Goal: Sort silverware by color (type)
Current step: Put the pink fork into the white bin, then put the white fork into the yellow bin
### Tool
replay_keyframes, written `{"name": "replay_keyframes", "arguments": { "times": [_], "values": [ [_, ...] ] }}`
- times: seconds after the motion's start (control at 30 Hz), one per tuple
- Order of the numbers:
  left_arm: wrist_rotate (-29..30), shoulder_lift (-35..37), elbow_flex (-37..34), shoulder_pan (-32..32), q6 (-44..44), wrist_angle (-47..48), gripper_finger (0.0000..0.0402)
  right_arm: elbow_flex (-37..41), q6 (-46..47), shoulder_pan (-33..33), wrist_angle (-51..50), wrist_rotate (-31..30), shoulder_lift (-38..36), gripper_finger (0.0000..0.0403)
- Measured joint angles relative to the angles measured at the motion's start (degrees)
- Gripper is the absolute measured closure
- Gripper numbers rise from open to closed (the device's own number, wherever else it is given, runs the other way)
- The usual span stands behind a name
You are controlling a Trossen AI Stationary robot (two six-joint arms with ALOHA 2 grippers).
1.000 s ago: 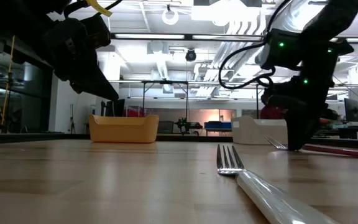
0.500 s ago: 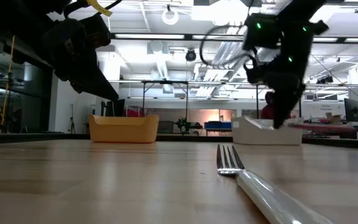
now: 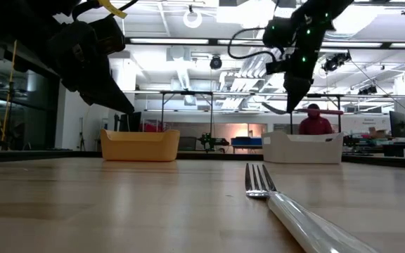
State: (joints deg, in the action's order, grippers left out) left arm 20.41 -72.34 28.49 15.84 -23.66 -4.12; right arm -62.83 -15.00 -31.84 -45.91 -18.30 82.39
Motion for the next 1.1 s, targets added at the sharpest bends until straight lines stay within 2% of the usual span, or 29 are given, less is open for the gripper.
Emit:
{"name": "replay_keyframes", "arguments": {
  "times": [0.17,0.27,0.37,0.5,0.7,0.97,1.1],
  "values": [
    [-0.01,0.0,0.0,0.0,0.74,0.0,0.0383,0.0,-9.06,-9.31,8.07,4.29,4.25,0.0388],
    [-0.01,0.0,0.0,0.0,0.11,-0.01,0.0383,0.0,-11.84,-12.4,10.17,6.89,8.24,0.0388],
    [-0.01,0.0,-0.01,0.1,-0.08,0.0,0.0383,0.0,-13.41,-14.13,10.19,7.0,11.9,0.0388],
    [0.7,0.0,-0.02,0.09,-0.08,0.0,0.0383,0.0,-13.54,-15.06,10.66,6.99,15.12,0.0388],
    [0.94,0.0,-0.02,0.07,-0.11,0.0,0.0383,0.0,-11.77,-15.86,11.25,7.28,16.24,0.0383],
    [1.06,-0.8,-0.04,0.07,-0.26,-1.68,0.0383,-0.61,-10.06,-15.09,10.23,6.37,14.13,0.0304],
    [0.96,-3.96,-0.04,0.06,0.41,-7.13,0.0383,-0.76,-8.93,-13.42,10.58,6.36,9.94,0.0289]
  ]
}}
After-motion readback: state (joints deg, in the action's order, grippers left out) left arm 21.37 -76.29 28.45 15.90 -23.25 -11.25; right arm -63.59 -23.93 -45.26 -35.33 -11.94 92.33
